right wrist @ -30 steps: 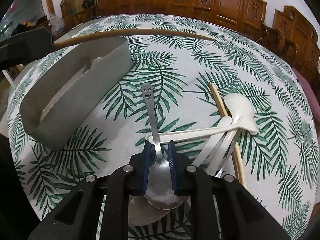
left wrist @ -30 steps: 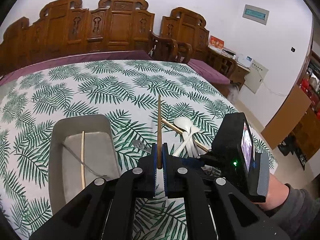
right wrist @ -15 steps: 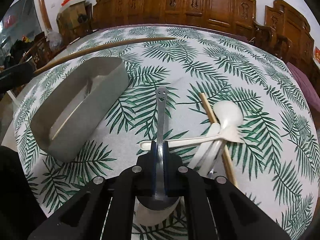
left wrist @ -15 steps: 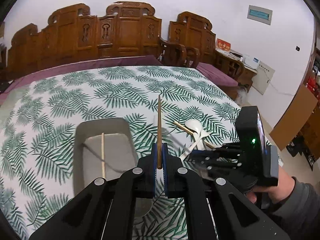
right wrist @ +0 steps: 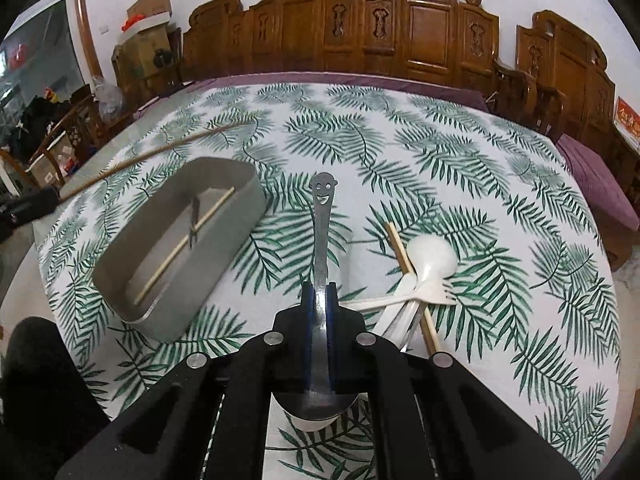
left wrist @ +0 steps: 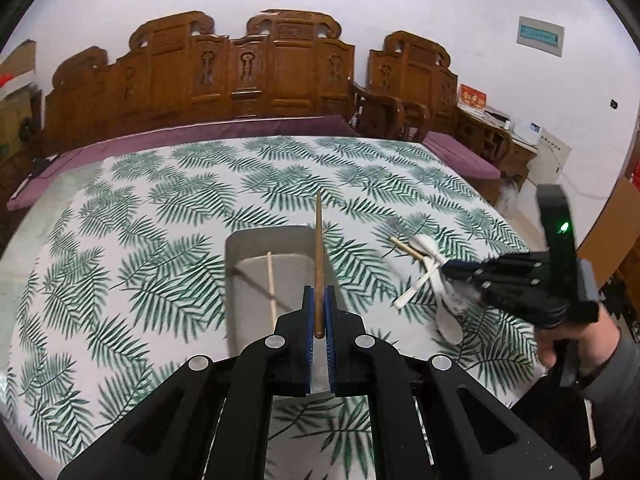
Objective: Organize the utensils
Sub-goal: 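Carry the chopstick to the tray and release it with the left gripper, then lower the steel spoon into the grey tray with the right gripper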
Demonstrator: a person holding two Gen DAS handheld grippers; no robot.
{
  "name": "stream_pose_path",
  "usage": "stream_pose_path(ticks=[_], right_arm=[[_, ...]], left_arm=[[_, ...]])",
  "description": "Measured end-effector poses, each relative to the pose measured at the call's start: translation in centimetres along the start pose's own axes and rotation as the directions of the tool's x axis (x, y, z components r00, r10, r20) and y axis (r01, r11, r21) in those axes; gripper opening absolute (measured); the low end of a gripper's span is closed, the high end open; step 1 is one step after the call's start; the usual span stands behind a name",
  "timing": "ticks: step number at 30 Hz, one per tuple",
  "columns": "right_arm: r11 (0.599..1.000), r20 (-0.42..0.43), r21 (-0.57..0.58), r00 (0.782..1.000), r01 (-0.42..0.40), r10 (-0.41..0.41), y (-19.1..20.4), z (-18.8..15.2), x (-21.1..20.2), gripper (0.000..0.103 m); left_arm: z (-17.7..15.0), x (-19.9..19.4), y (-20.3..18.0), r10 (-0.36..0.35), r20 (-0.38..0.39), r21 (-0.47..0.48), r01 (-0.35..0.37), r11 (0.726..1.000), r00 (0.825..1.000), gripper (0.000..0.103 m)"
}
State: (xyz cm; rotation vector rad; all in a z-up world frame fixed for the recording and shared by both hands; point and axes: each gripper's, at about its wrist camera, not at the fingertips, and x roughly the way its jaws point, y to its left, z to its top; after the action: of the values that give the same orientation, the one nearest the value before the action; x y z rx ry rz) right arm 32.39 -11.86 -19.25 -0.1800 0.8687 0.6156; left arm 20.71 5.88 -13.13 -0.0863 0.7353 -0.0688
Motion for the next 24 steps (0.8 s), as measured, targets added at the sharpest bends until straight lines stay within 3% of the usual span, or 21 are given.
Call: stream_pose_path(ticks=[17, 24], right_arm=[[0.998, 0.014, -0.041, 0.999, -0.043, 0.044, 3.2, 0.5, -1.9, 0.007], [0.997, -0.007, -0.044, 0.998, -0.064, 0.064, 4.1, 1.0, -1.5, 0.007]], left_arm=[[-3.2, 3.5, 2.3, 0.129, -0.105, -0.007, -0.130, 0.991, 0.986, 0.004], [-3.3, 5.4, 2.8, 0.122, -0.165, -0.025, -0.128, 0.991, 0.979, 0.004]])
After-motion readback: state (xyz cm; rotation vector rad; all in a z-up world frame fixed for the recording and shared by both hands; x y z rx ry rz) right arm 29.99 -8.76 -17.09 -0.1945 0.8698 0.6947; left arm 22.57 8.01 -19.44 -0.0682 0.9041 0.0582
